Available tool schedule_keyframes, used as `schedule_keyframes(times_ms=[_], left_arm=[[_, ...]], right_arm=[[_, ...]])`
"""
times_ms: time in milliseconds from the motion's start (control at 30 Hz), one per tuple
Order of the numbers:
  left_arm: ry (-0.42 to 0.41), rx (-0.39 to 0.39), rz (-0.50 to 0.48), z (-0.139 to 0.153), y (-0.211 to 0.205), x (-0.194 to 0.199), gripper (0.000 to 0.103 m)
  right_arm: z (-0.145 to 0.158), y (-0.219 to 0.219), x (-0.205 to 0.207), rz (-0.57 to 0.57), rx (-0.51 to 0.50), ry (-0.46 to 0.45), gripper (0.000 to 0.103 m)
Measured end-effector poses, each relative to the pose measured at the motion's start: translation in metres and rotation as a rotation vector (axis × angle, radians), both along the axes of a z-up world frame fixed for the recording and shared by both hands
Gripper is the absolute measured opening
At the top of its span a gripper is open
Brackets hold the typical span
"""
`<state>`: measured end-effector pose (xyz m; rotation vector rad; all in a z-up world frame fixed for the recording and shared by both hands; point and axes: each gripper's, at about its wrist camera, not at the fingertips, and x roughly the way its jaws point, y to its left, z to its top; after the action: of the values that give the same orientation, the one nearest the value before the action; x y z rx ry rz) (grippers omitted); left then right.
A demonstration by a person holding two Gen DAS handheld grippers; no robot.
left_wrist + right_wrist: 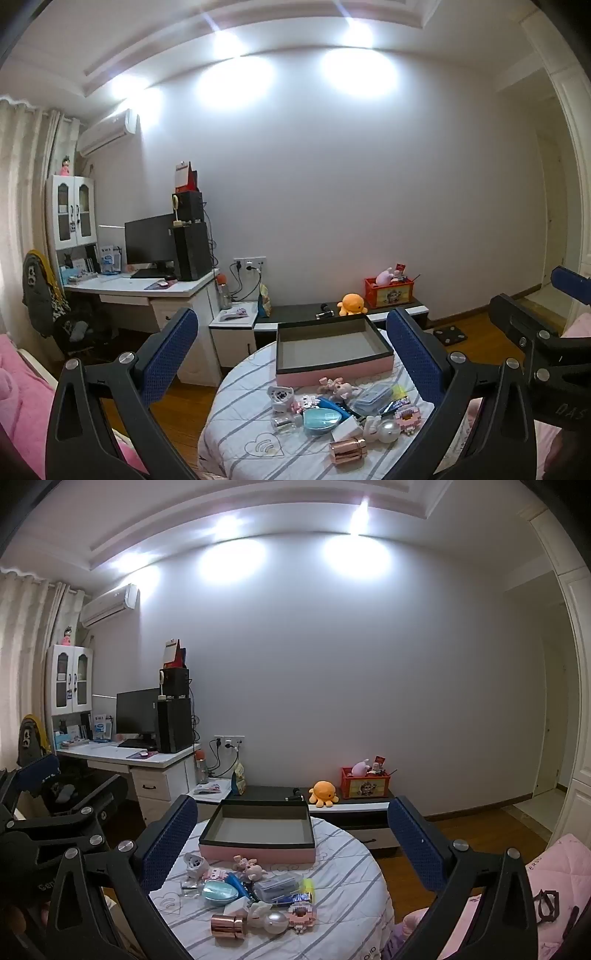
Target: Organize rigid objects
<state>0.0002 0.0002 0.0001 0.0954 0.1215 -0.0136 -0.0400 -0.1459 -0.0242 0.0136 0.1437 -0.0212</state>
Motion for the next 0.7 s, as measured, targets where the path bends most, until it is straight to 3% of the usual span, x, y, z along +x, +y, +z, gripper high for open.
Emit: schedule_keyframes(times_ms=[167, 700], left_arm=[[0.012, -0.042, -0.01, -0.0012, 0.0053, 0.0014, 0.103], [0.018, -0.032, -0.003, -0.0011, 0.0082, 0.0015, 0.103]], right_arm=[[-0.0012, 0.0022, 0.003, -0.003, -0.004, 0.004, 0.103], [0.0008, 0.003, -0.0017, 0.004, -0.005, -0.015, 0.103]])
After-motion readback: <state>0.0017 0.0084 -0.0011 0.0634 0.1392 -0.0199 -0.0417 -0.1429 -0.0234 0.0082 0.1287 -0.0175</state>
